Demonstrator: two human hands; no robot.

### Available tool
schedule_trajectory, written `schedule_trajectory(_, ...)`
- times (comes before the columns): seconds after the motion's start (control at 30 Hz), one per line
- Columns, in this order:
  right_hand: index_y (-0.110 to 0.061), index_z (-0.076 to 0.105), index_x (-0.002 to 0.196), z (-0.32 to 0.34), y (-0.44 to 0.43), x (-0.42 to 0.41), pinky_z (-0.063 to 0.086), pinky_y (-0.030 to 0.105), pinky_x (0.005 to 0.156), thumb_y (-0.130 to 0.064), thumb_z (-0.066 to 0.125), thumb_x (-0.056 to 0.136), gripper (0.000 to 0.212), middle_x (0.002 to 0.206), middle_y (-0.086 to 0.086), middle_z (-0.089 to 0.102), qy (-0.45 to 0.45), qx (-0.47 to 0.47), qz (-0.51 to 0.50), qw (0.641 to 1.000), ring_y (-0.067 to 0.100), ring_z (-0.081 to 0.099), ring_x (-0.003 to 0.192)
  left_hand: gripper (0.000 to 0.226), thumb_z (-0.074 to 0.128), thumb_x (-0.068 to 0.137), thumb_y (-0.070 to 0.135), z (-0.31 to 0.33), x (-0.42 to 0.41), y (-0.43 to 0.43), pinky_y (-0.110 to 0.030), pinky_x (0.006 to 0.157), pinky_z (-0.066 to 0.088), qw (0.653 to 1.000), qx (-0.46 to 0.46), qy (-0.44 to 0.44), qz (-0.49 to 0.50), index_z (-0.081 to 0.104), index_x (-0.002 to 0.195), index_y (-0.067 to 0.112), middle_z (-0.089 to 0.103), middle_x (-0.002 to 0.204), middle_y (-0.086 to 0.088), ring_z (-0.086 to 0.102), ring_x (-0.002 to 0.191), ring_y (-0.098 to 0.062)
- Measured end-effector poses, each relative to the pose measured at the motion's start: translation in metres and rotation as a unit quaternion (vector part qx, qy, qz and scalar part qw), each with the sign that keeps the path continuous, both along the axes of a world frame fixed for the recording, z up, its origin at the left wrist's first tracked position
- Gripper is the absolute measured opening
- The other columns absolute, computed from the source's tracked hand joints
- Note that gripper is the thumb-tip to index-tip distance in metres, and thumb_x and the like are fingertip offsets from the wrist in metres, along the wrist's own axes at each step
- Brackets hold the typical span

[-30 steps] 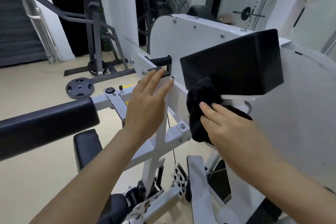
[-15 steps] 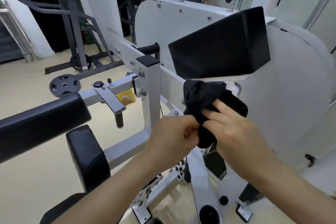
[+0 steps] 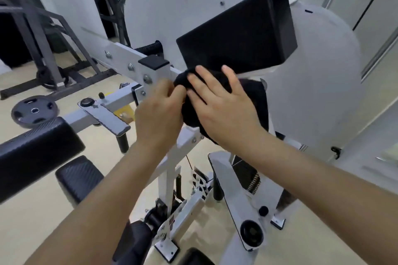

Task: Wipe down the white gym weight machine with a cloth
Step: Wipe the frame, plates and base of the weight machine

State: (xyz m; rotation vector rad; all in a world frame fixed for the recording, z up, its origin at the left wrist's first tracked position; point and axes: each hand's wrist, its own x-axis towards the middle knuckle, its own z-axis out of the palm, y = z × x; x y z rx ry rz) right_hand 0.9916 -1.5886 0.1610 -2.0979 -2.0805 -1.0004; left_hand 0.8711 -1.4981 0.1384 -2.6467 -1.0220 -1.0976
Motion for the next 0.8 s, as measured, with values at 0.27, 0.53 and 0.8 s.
schedule_trajectory(0.27, -0.011, 0.075, 0.101, -0.008, -0.031, 0.007, 0.037, 0.044, 0.108, -0.013, 0.04, 0.092, 0.037, 0.125, 0.01, 0.065, -0.071, -0.107, 0.08, 0.989, 0.029, 0.053, 0.127, 0.037, 0.057, 0.086, 0.012, -0.032, -0.02, -0.008, -0.038, 0.075, 0.048, 0.978, -0.172, 0.047, -0.109, 0.056, 0.122, 0.015, 0.061, 0.114, -0.005, 0.06, 0.095, -0.029)
schedule_trajectory(0.53, -0.016, 0.073, 0.087, -0.012, 0.002, 0.004, 0.041, 0.039, 0.098, -0.015, 0.051, 0.088, 0.022, 0.097, -0.002, 0.072, -0.09, -0.034, 0.091, 0.991, 0.024, 0.062, 0.102, 0.052, 0.055, 0.089, 0.017, -0.042, -0.03, 0.0, -0.028, 0.083, 0.042, 0.962, -0.242, 0.033, -0.118, 0.043, 0.139, 0.023, 0.056, 0.13, 0.0, 0.056, 0.112, -0.02)
schedule_trajectory(0.8, -0.027, 0.053, 0.136, -0.143, -0.06, -0.02, 0.034, 0.038, 0.102, -0.015, 0.059, 0.082, 0.056, 0.157, -0.005, 0.029, 0.323, -0.241, -0.061, 0.913, 0.025, 0.029, 0.127, 0.039, 0.048, 0.092, 0.028, -0.057, -0.044, 0.006, -0.039, 0.092, 0.049, 0.897, -0.257, 0.351, -0.075, 0.054, 0.13, 0.027, 0.056, 0.132, 0.002, 0.054, 0.117, -0.023)
